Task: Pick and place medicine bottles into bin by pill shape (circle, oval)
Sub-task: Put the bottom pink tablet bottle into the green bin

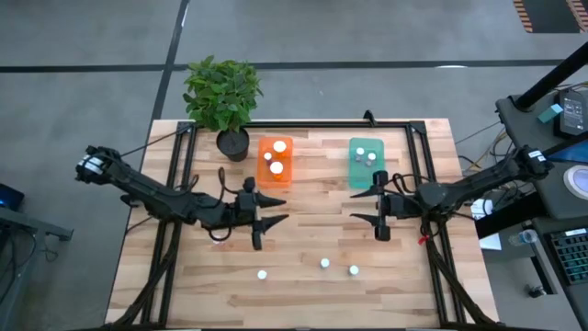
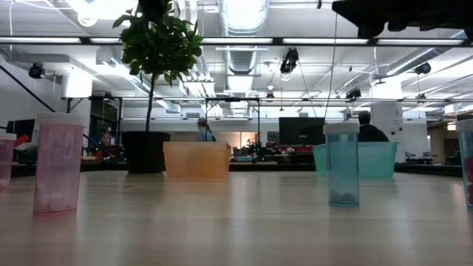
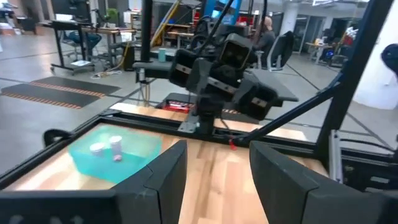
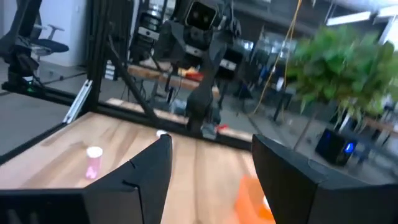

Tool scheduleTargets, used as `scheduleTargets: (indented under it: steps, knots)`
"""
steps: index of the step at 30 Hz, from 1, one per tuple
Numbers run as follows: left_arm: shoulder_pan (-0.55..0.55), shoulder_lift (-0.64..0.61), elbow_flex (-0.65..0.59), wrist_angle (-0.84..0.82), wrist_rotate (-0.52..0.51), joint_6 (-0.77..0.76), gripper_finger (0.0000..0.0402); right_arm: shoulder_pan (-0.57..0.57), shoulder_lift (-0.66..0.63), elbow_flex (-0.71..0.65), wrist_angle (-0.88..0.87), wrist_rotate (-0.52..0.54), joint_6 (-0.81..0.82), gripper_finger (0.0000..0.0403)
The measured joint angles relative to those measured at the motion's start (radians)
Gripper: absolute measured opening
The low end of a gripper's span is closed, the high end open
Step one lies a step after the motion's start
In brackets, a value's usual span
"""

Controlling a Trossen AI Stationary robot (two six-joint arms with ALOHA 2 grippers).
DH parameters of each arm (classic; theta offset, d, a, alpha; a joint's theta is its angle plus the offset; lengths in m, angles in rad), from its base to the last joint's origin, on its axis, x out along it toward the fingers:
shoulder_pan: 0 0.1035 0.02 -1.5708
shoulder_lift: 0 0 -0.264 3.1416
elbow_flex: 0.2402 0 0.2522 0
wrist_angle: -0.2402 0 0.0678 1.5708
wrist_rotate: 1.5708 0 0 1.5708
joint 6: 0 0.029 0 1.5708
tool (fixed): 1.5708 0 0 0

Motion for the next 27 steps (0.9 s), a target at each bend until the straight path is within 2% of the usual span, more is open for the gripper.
scheduleTargets:
  steps: [6, 12, 16, 24, 27]
  knots:
    - [-0.027, 0.090, 0.102, -0.044, 0.000, -0.022, 0.0157, -0.001, 0.000, -0.052, 0.115, -0.037, -0.056, 0.0210]
    - [-0.031, 0.164, 0.270, -0.305, -0.001, -0.180, 0.0157, -0.001, -0.001, -0.059, 0.129, -0.043, -0.115, 0.0210]
    - [-0.032, 0.237, 0.393, -0.453, 0.005, -0.228, 0.0157, -0.001, -0.009, -0.046, 0.132, -0.041, -0.125, 0.0210]
    - [-0.035, 0.368, 0.646, -0.899, 0.159, -0.505, 0.0157, -0.001, -0.046, -0.046, 0.083, -0.041, -0.123, 0.0210]
    - [-0.042, 0.406, 0.699, -0.983, 0.221, -0.587, 0.0157, -0.001, -0.075, -0.046, 0.038, -0.040, -0.122, 0.0210]
